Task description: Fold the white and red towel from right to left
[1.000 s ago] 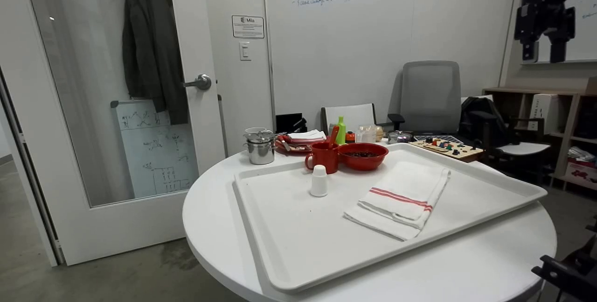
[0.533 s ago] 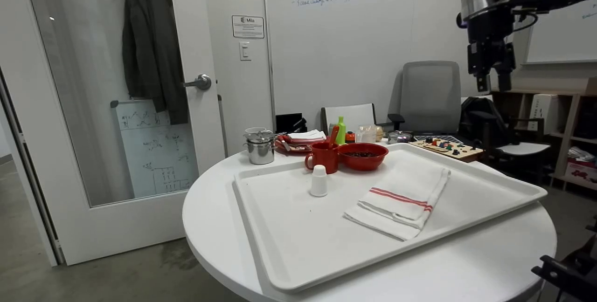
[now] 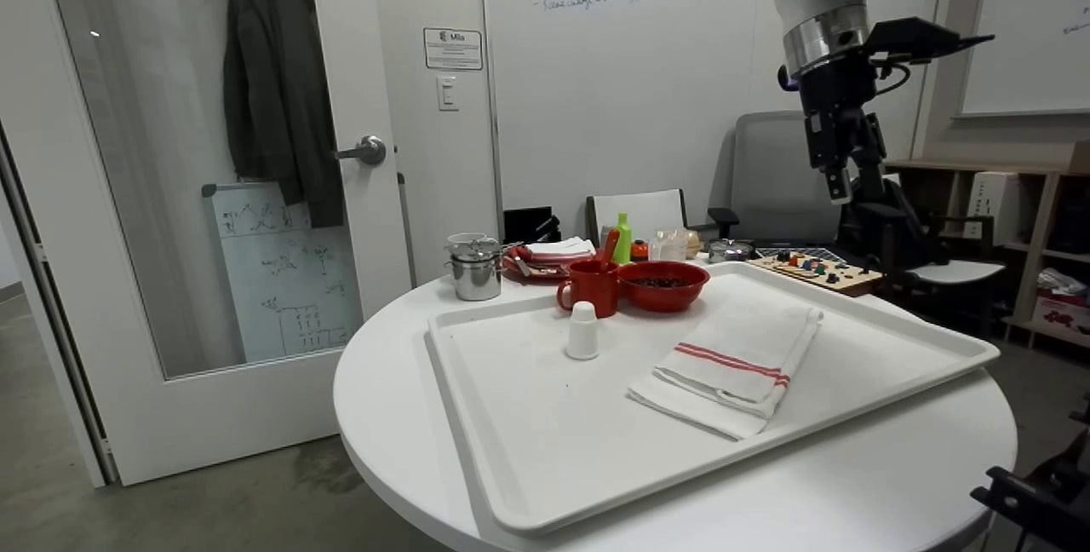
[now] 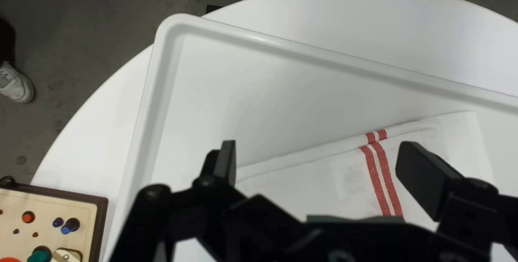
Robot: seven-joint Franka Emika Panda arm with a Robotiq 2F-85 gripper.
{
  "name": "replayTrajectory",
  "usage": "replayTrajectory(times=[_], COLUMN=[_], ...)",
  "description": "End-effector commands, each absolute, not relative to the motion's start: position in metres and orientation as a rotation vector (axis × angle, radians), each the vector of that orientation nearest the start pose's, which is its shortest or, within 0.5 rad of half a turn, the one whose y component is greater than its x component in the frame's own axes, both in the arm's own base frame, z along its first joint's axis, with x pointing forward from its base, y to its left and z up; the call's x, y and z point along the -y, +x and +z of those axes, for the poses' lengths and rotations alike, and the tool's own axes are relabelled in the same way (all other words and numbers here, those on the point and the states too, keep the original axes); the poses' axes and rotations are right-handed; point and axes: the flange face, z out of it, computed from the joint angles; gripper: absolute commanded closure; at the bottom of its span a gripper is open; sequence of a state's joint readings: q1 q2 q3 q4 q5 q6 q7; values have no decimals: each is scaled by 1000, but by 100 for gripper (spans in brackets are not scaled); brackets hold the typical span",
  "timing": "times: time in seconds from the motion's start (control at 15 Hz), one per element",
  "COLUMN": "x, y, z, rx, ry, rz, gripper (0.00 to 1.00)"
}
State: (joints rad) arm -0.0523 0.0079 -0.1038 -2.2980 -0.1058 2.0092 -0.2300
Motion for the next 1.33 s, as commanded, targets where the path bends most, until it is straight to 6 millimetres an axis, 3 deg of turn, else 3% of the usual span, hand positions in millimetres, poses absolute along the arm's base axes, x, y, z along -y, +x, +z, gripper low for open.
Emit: replayTrajectory(times=[0.0, 0.27, 0.47, 0.6, 0.87, 1.07, 1.27], x=[84, 84, 77, 76, 90, 112, 130], y=[470, 486, 504, 516, 537, 554, 568], z=[322, 313, 314, 306, 266, 224, 197], rx=[176, 120, 171, 214, 226, 175, 136], ry=[-3116, -3089, -3110, -3122, -3111, -3135, -3136], rz=[466, 243, -36, -115, -89, -18, 38], gripper=[0, 0, 0, 0, 0, 0, 0])
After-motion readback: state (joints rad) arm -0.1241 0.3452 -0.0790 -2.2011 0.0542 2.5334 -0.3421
